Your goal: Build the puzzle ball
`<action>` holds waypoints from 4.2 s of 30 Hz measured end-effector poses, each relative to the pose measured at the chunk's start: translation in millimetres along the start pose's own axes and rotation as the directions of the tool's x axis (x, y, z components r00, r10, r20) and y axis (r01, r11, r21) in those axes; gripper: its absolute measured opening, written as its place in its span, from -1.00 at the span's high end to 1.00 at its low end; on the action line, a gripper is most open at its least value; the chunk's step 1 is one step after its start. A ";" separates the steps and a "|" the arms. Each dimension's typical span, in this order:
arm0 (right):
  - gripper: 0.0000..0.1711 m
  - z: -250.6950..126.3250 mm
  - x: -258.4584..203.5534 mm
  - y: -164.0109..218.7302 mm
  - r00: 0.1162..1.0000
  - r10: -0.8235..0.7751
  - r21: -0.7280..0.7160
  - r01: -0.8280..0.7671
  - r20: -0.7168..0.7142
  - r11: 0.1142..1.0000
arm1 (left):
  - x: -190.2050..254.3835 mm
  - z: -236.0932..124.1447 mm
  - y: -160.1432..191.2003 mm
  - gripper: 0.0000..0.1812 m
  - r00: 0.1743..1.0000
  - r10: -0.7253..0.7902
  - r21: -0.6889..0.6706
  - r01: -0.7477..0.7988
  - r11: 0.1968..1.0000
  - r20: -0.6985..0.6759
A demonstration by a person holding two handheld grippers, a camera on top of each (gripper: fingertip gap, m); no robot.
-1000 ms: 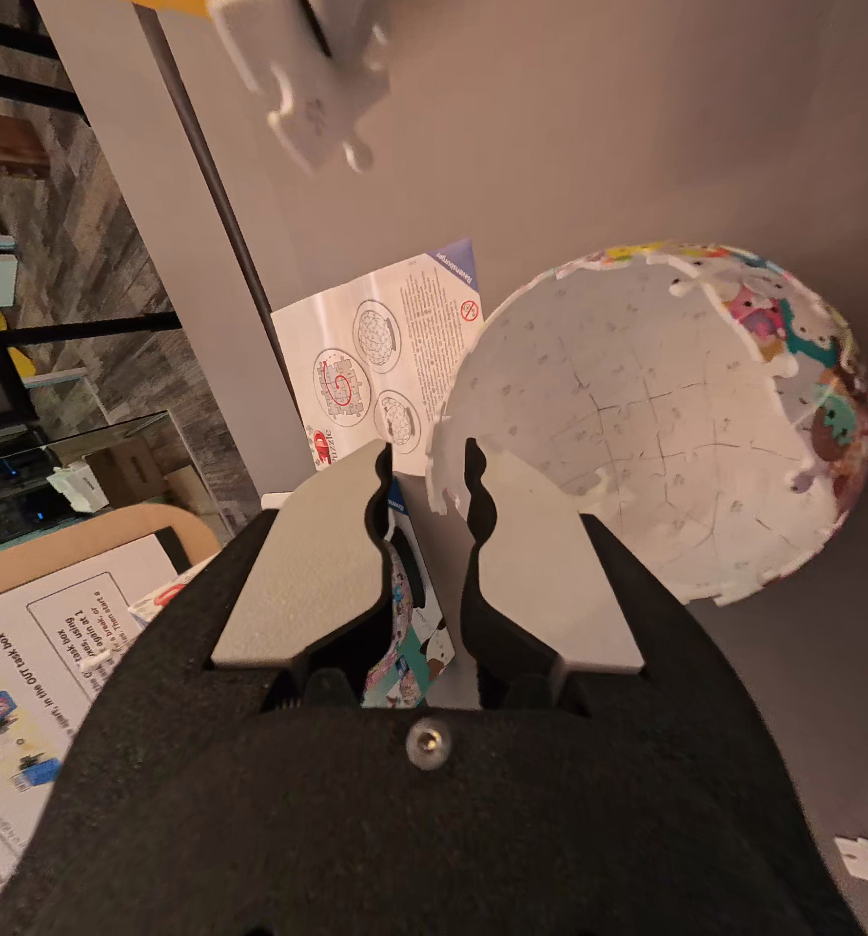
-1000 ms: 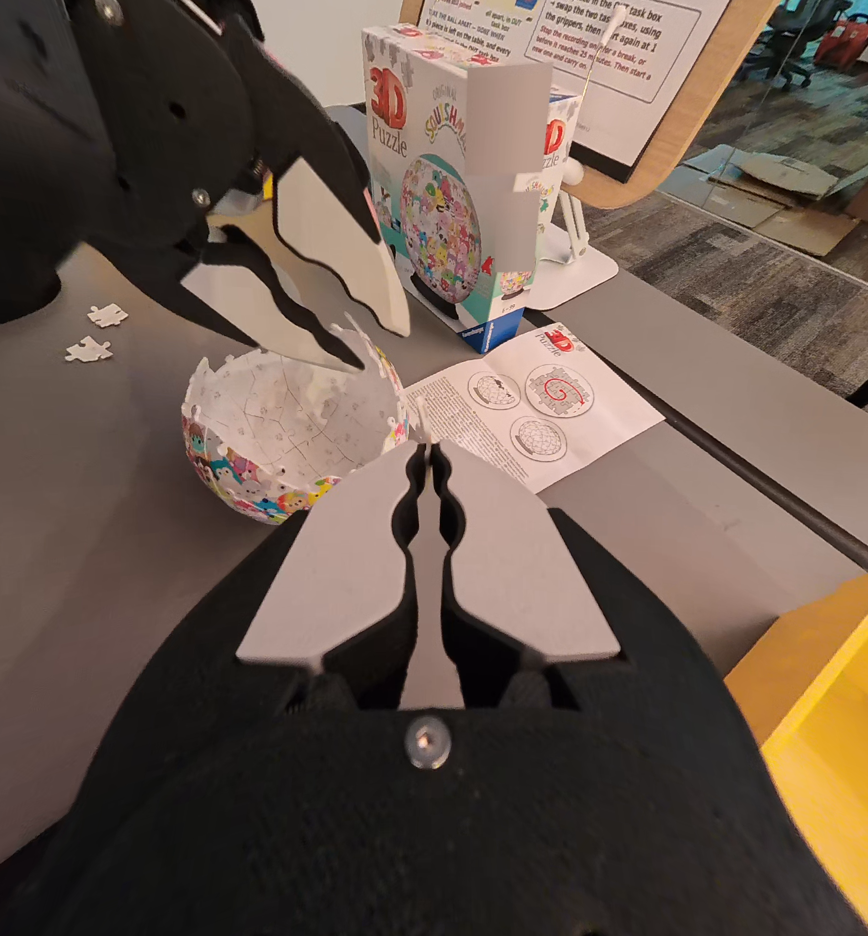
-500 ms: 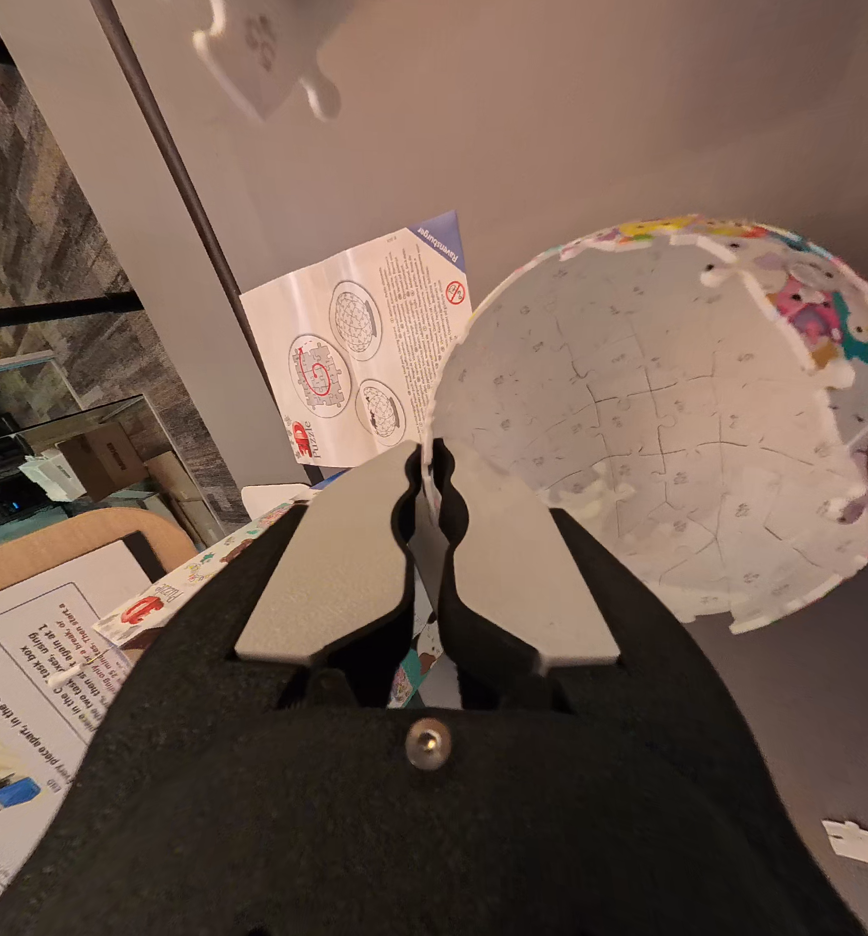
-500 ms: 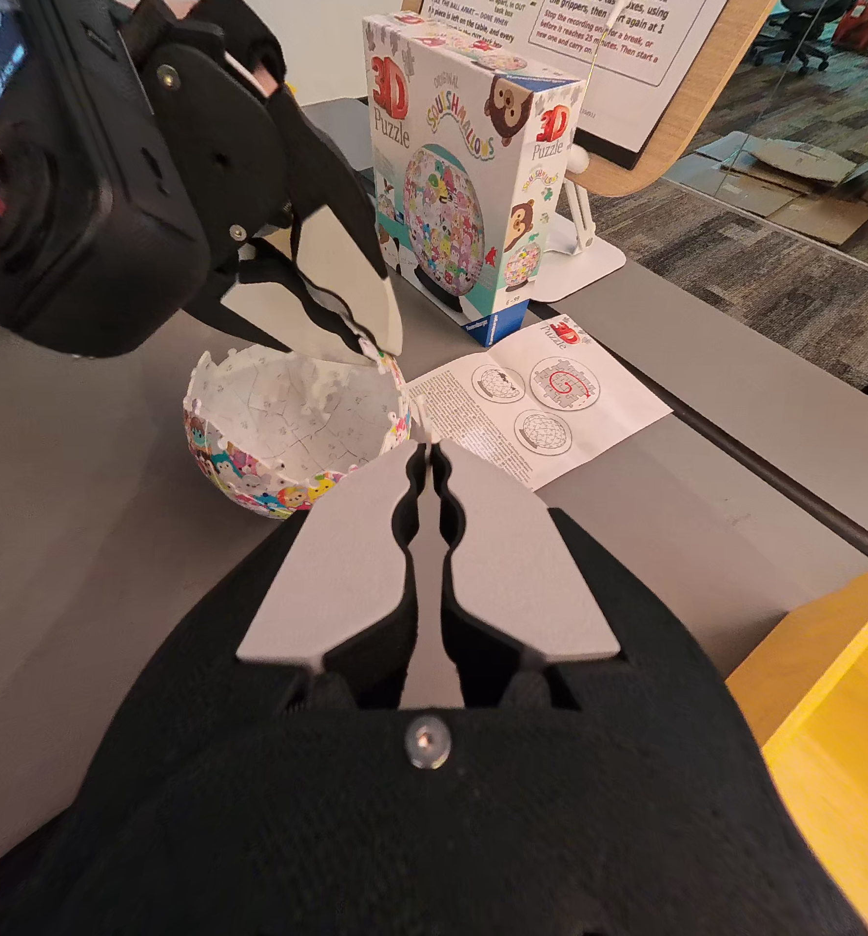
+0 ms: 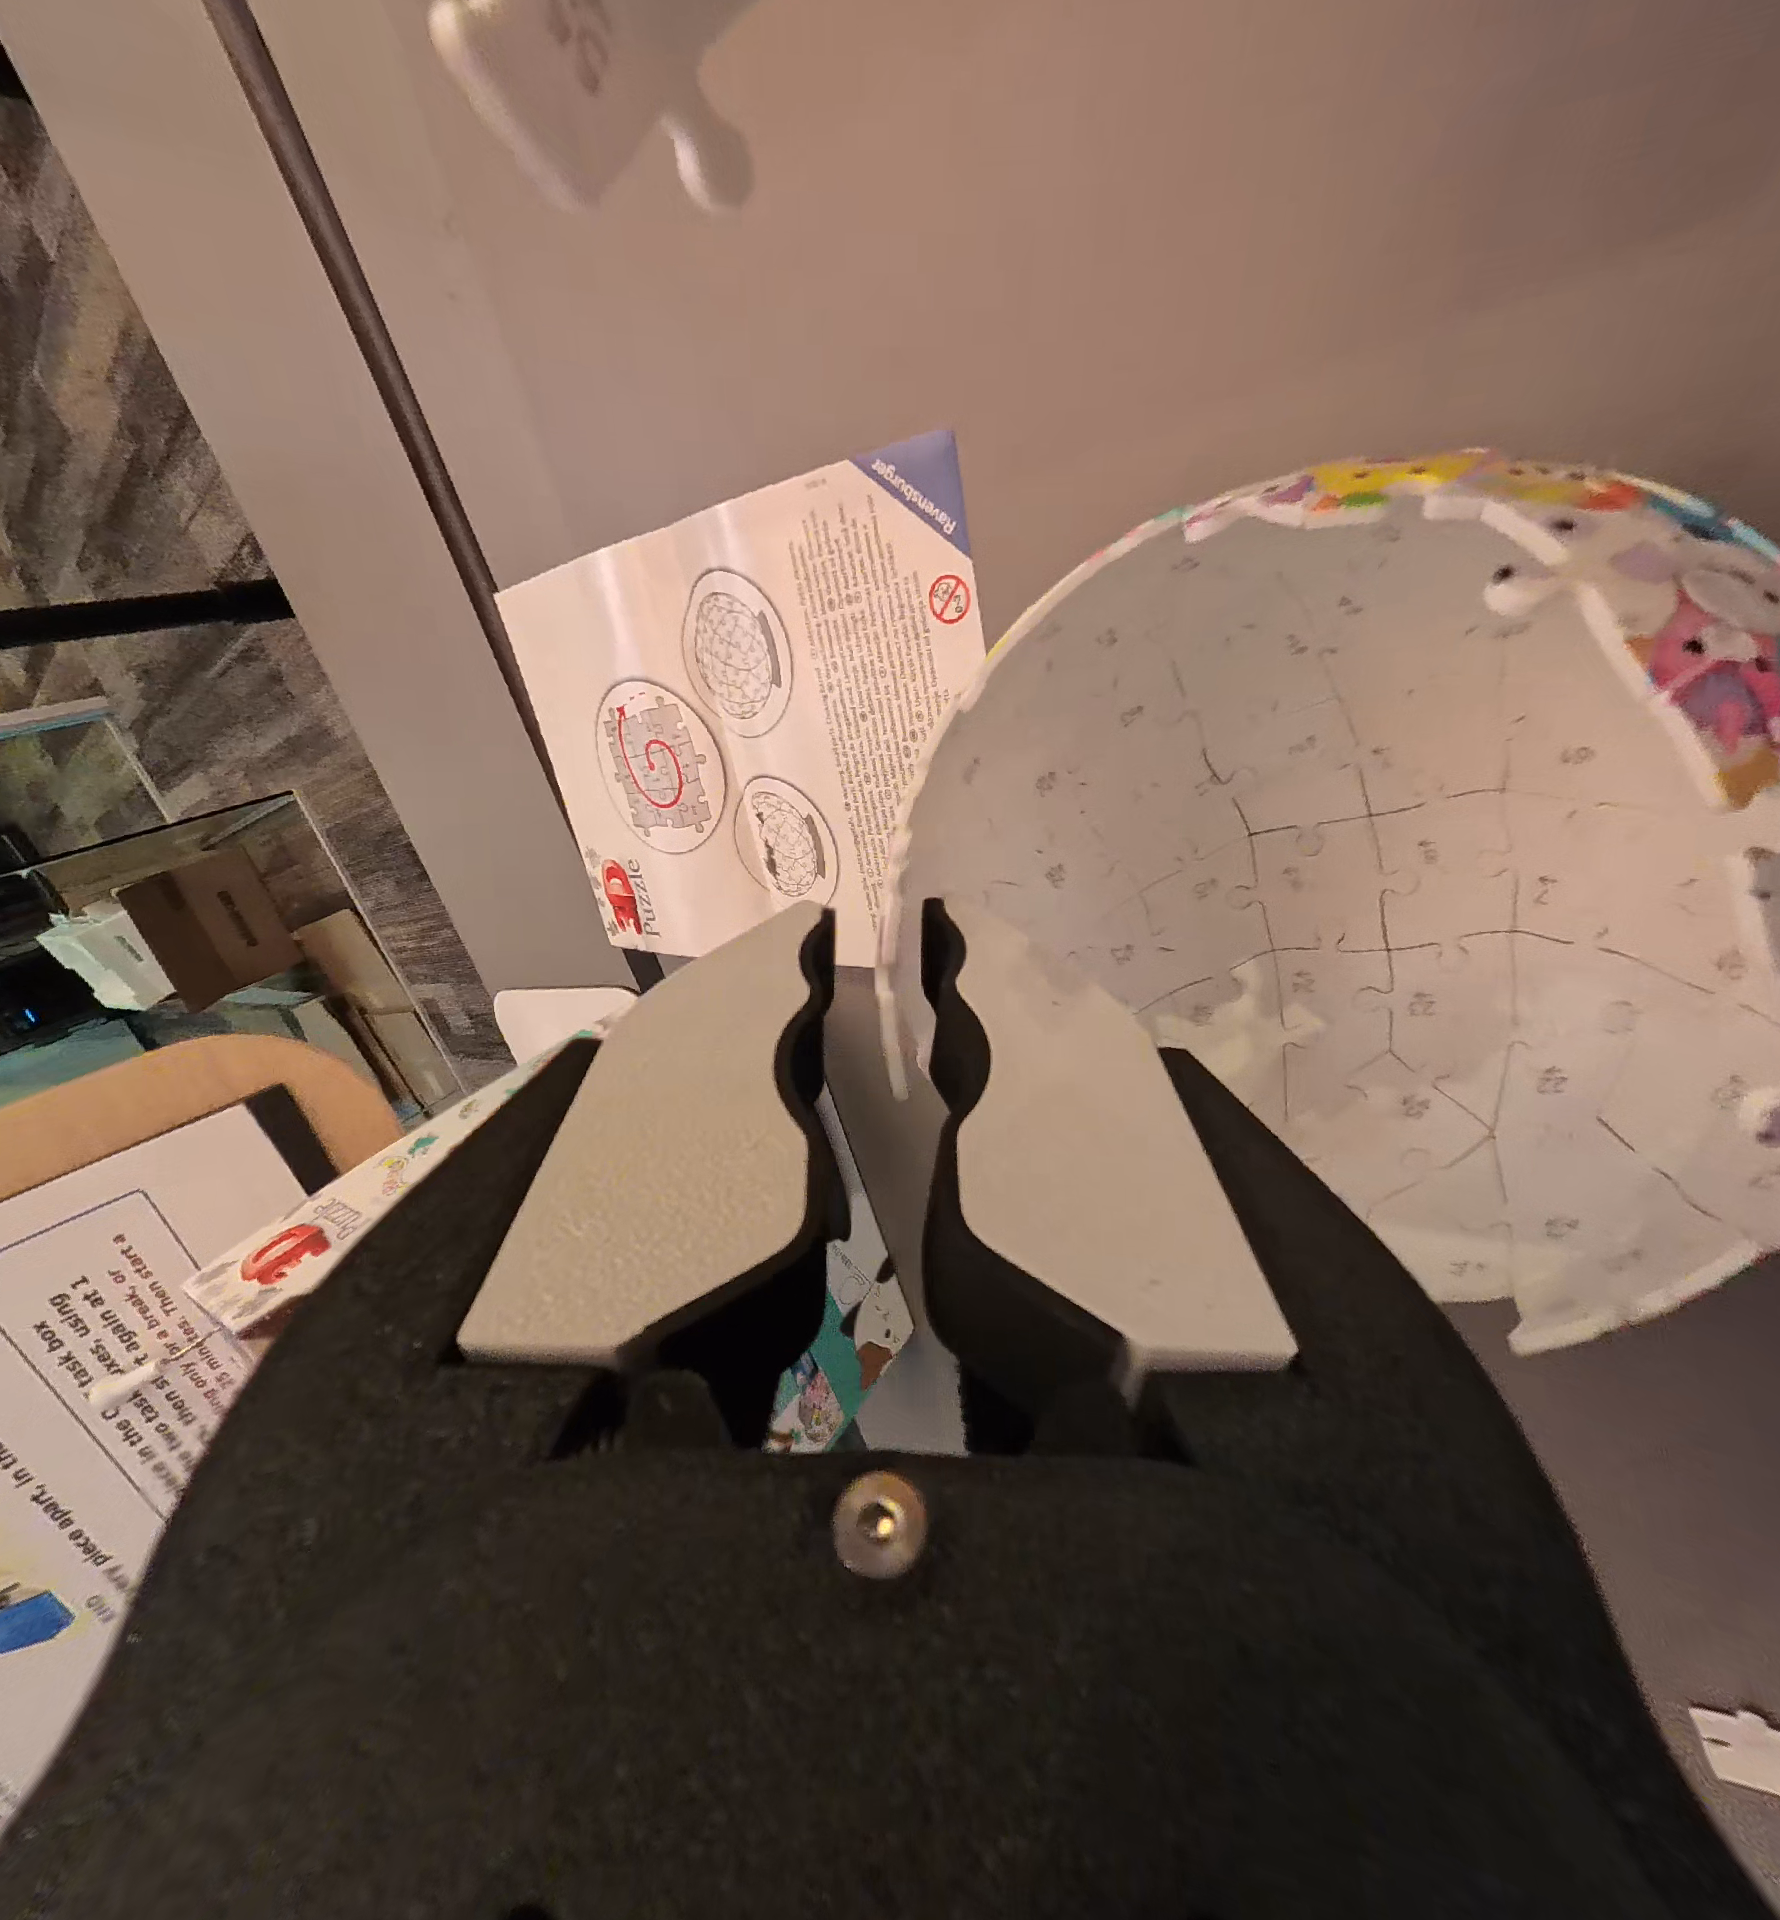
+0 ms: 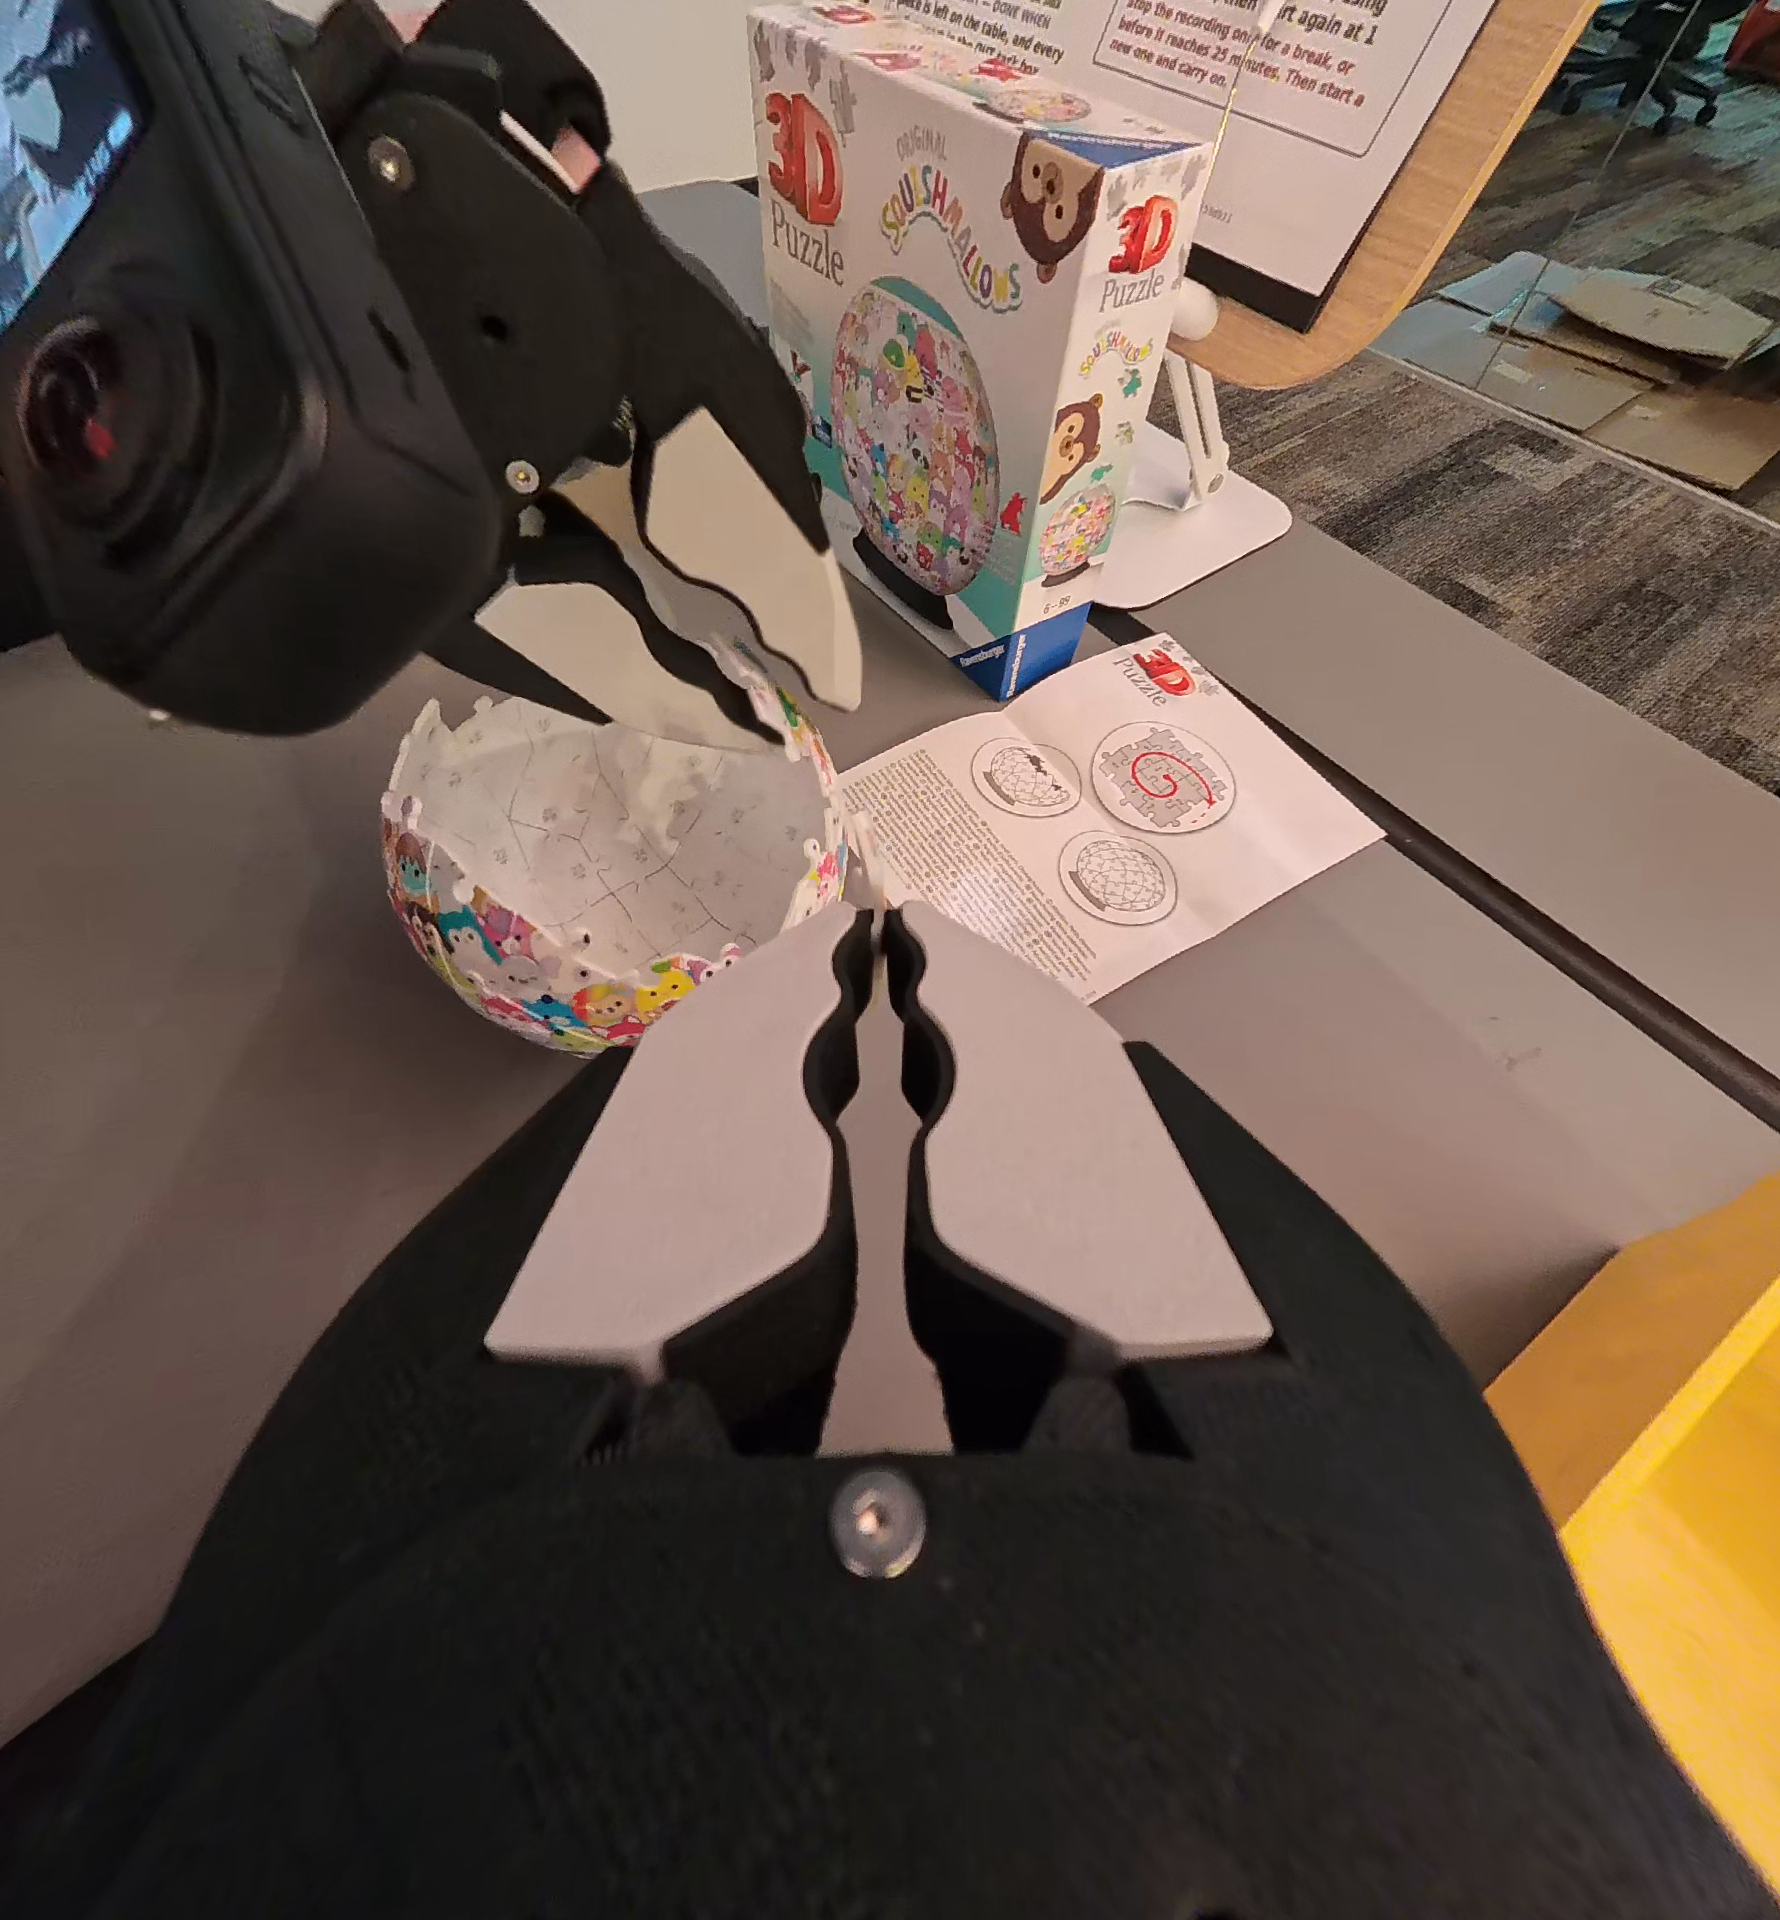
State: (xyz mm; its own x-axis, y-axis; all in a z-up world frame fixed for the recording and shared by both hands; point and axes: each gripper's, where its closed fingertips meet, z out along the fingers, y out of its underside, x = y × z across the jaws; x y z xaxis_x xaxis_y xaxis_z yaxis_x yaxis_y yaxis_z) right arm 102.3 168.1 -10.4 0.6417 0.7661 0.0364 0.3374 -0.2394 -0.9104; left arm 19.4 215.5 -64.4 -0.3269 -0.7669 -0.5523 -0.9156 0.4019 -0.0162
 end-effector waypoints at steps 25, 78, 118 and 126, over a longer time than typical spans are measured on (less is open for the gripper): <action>0.96 -1.5 -1.4 0.2 1.000 0.000 -0.008 0.000 0.004 1.000 | -2.3 3.4 -2.8 0.75 1.000 0.004 -0.032 -0.004 0.999 -0.003; 0.96 54.1 -32.0 5.3 0.978 -0.201 -0.016 0.202 0.047 0.979 | 1.3 -19.3 -1.1 0.65 0.993 -0.120 0.146 0.120 0.982 -0.006; 0.96 71.4 -24.6 8.2 0.906 -0.409 -0.173 0.388 -0.108 0.905 | 2.8 -39.9 -27.7 0.82 0.990 0.080 0.450 -0.020 0.893 -0.114; 0.96 62.8 -28.6 7.6 0.913 -0.392 -0.197 0.365 -0.116 0.910 | 9.9 -45.8 -39.0 0.87 0.986 0.120 0.453 -0.055 0.890 -0.116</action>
State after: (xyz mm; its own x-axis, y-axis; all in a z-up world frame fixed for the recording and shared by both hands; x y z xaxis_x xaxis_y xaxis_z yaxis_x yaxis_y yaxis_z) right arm 43.3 181.9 -44.2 0.5334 0.7240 0.4373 0.6769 -0.0553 -0.7340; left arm 41.1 169.3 -31.1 -0.4595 -0.7659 -0.4498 -0.6907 0.6265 -0.3612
